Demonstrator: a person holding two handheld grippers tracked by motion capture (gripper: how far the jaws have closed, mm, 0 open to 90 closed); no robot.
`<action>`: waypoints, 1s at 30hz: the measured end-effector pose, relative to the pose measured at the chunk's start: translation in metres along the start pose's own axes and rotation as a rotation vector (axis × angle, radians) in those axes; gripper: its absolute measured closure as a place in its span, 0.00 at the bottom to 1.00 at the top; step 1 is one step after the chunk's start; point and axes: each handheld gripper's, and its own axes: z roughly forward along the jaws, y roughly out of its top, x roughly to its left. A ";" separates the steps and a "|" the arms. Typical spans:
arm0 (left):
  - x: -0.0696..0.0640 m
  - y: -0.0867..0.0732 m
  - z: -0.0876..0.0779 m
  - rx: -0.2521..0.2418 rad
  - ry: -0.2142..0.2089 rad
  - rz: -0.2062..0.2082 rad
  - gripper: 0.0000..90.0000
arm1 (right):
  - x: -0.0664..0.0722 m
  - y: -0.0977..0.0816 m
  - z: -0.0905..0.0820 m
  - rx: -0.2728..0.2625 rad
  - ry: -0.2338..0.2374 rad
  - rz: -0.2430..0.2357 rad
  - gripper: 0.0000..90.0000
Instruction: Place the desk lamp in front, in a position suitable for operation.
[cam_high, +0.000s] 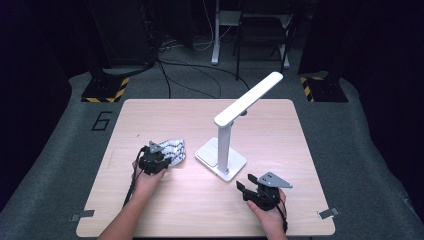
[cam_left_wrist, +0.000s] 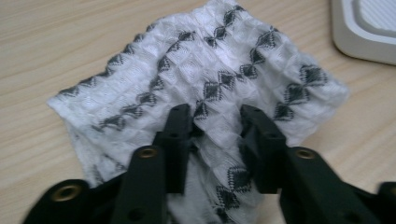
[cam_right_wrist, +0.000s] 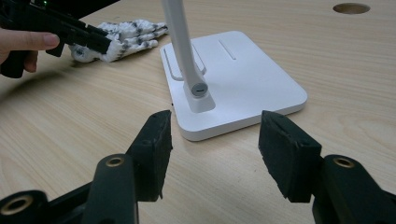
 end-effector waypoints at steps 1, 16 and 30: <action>0.003 0.000 0.000 -0.002 0.000 -0.007 0.78 | 0.000 0.000 0.000 -0.010 -0.007 0.006 0.49; 0.033 0.003 0.006 -0.038 0.022 -0.124 0.85 | 0.003 -0.003 0.002 0.008 -0.001 -0.007 0.49; 0.044 0.009 0.014 -0.045 0.009 -0.159 0.77 | 0.006 -0.002 0.008 0.014 0.014 -0.032 0.49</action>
